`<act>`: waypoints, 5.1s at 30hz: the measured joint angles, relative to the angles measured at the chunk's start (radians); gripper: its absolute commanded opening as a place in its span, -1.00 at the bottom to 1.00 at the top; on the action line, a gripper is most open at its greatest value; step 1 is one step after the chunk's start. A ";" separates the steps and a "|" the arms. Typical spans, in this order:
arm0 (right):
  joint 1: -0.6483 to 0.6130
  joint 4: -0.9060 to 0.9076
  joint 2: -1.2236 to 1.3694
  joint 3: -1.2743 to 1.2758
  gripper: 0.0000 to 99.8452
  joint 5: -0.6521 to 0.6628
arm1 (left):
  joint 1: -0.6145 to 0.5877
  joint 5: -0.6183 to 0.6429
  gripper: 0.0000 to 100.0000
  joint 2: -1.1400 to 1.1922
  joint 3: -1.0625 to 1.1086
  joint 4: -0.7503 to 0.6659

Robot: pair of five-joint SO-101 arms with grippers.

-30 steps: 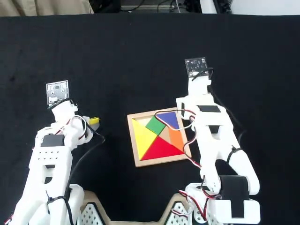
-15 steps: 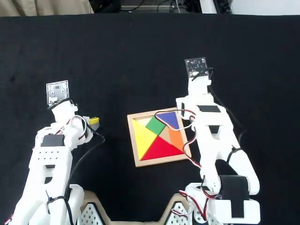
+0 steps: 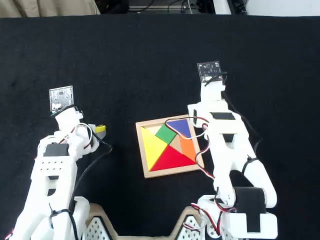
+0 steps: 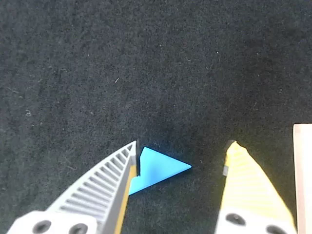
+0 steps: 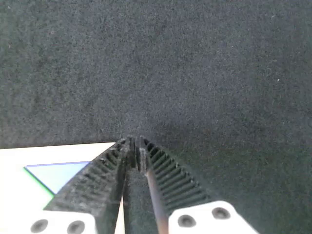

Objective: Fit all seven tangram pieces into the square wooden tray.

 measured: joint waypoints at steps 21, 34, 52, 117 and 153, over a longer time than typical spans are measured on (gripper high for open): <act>0.000 0.000 0.000 0.000 -0.98 0.000 | 0.000 0.000 -0.42 0.000 0.000 0.000; 0.000 0.000 0.000 0.000 -0.98 0.000 | 0.000 0.000 -0.42 0.000 0.000 0.000; 0.000 0.000 0.000 0.000 -0.98 0.000 | 0.000 0.000 -0.42 0.000 0.000 0.000; 0.000 0.000 0.000 0.000 -0.98 0.000 | -0.040 -1.138 -0.42 0.460 -0.480 0.371; 0.000 -0.003 0.000 0.000 -0.98 0.000 | 0.026 -1.211 -0.82 0.738 -0.512 0.307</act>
